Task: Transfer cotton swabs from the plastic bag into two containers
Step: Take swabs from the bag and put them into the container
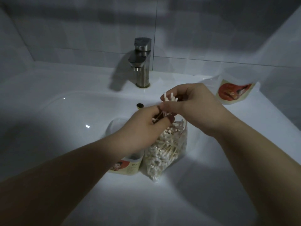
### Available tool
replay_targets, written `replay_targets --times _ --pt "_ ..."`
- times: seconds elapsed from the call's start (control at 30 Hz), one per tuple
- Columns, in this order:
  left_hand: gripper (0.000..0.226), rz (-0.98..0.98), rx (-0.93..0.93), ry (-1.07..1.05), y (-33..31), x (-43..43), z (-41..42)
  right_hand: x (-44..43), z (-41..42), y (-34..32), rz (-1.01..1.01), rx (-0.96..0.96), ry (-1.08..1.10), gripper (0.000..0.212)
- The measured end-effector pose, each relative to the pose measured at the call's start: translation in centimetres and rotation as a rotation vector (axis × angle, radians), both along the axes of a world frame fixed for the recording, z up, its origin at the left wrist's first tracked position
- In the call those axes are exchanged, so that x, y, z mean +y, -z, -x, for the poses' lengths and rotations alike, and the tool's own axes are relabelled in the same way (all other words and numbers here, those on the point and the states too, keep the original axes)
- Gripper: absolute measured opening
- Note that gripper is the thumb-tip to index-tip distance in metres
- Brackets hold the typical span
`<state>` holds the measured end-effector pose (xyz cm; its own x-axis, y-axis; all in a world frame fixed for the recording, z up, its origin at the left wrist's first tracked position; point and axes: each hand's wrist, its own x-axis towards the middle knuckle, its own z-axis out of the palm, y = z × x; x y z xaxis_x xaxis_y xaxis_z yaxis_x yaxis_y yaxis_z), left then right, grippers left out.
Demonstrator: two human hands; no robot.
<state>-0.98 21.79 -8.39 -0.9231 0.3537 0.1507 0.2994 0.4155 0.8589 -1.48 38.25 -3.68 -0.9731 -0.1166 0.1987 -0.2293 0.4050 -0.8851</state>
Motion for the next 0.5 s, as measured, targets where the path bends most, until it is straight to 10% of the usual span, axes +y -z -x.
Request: replay_targets --times 0.5 --pt "0.032 -0.200 -0.160 -0.116 -0.30 -0.13 0.21 0.51 -0.15 -0.20 -0.416 -0.002 0.022 0.031"
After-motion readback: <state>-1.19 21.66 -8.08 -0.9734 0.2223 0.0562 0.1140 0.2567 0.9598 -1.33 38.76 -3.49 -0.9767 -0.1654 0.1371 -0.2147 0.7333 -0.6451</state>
